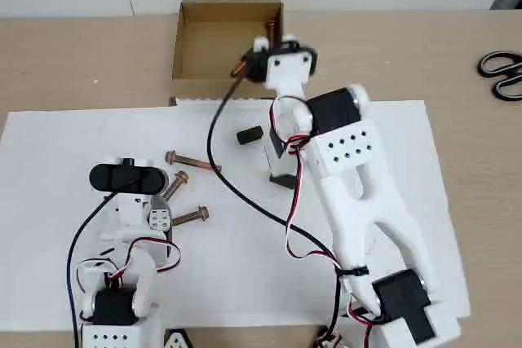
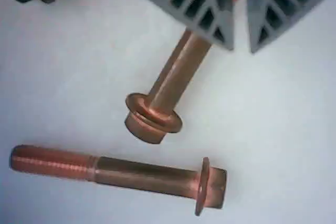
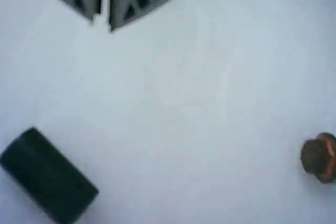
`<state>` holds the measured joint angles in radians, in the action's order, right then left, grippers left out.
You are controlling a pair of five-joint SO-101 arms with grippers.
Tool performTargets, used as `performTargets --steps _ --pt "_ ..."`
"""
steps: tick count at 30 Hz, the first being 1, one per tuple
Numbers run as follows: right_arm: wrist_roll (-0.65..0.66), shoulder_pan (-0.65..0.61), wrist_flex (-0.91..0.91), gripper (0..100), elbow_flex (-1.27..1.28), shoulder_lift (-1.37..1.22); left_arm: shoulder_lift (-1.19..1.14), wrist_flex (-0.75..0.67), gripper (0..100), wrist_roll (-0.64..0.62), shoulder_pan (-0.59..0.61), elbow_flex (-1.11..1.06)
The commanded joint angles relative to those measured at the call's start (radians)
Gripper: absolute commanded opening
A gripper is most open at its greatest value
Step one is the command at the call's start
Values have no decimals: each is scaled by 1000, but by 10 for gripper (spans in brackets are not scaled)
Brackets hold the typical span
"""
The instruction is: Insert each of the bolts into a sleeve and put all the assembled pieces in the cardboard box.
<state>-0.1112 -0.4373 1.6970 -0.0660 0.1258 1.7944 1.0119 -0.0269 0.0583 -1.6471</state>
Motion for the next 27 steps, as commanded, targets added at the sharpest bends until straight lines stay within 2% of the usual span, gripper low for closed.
performTargets --steps 1,3,5,12,20,27 --pt "-5 2 -24 5 68 41 8 -18 6 0 8 4" --pt "2 2 -50 4 106 41 8 -18 6 0 8 4" --pt "77 1 -65 4 141 39 8 -18 6 0 8 4" --pt "549 1 -99 9 256 41 8 -18 6 0 8 4" --pt "710 1 -326 128 341 41 8 -18 6 0 9 4" --pt "809 1 -406 136 413 41 8 -18 6 0 9 4"
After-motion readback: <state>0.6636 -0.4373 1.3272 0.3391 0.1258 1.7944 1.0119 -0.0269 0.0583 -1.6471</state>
